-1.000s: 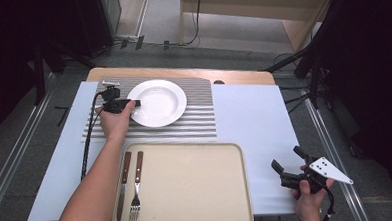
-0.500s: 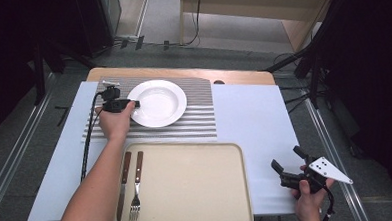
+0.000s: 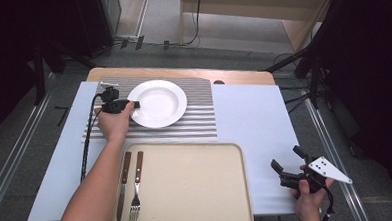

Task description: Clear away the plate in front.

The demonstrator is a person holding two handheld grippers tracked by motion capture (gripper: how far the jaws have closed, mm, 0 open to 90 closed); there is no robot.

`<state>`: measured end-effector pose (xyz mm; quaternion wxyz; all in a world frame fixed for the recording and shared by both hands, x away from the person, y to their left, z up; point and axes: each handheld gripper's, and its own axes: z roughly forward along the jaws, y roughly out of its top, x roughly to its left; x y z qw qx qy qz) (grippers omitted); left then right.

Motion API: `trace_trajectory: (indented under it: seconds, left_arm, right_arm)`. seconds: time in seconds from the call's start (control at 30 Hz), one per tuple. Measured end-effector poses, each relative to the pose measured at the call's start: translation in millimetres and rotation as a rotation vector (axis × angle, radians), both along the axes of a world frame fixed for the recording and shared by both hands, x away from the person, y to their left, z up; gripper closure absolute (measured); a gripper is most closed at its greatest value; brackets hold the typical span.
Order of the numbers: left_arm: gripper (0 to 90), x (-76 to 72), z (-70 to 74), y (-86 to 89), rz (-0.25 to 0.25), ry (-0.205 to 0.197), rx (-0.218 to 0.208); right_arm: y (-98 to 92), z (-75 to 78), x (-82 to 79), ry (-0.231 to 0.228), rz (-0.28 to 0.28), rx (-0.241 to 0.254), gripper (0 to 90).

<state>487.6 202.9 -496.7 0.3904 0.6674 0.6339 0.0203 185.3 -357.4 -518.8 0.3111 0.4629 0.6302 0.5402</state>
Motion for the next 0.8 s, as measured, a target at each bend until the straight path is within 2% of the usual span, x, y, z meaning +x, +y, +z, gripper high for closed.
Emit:
trace_trajectory:
  seconds: [0.1,0.23,0.27,0.3,0.37,0.5,0.53,0.6,0.73,0.8]
  left_arm:
    - [65.4,-0.5,-0.2,-0.3,-0.001,-0.001,-0.005]
    - [67.5,-1.2,0.5,1.9,-0.009,-0.001,-0.055]
    - [68.7,-0.9,0.2,1.2,-0.026,0.0,-0.086]
    - [72.7,-0.9,-0.3,-2.8,-0.054,0.001,-0.091]
    - [74.7,-3.8,4.7,-7.9,-0.049,-0.037,-0.062]
    - [76.9,-5.5,8.7,-10.1,-0.058,-0.059,-0.077]
    - [77.9,-5.8,9.6,-10.8,-0.056,-0.058,-0.101]
    - [80.5,-7.6,13.4,-13.0,-0.057,-0.07,-0.108]
    - [82.0,-11.2,21.5,-20.1,-0.072,-0.112,-0.072]
    - [82.0,-11.7,23.2,-21.7,-0.069,-0.111,-0.066]
  right_arm:
    - [0.1,0.0,0.0,-0.001,-0.001,-0.003,0.0]
    - [0.3,0.1,-0.1,0.001,0.0,-0.002,0.0]
    - [0.3,0.1,-0.1,0.001,0.0,-0.003,0.0]
    - [0.3,0.1,-0.1,0.001,-0.001,-0.003,0.0]
    - [0.5,0.1,0.0,0.001,-0.002,-0.005,0.0]
    - [0.2,0.1,-0.5,0.001,-0.002,-0.004,0.0]
    - [0.1,0.1,-0.5,0.0,-0.002,-0.004,0.0]
    - [0.1,0.1,-0.8,0.001,-0.003,-0.004,0.0]
    - [0.5,0.2,-0.8,-0.005,-0.005,-0.007,0.0]
    - [0.7,0.2,-1.2,-0.006,-0.005,-0.006,0.0]
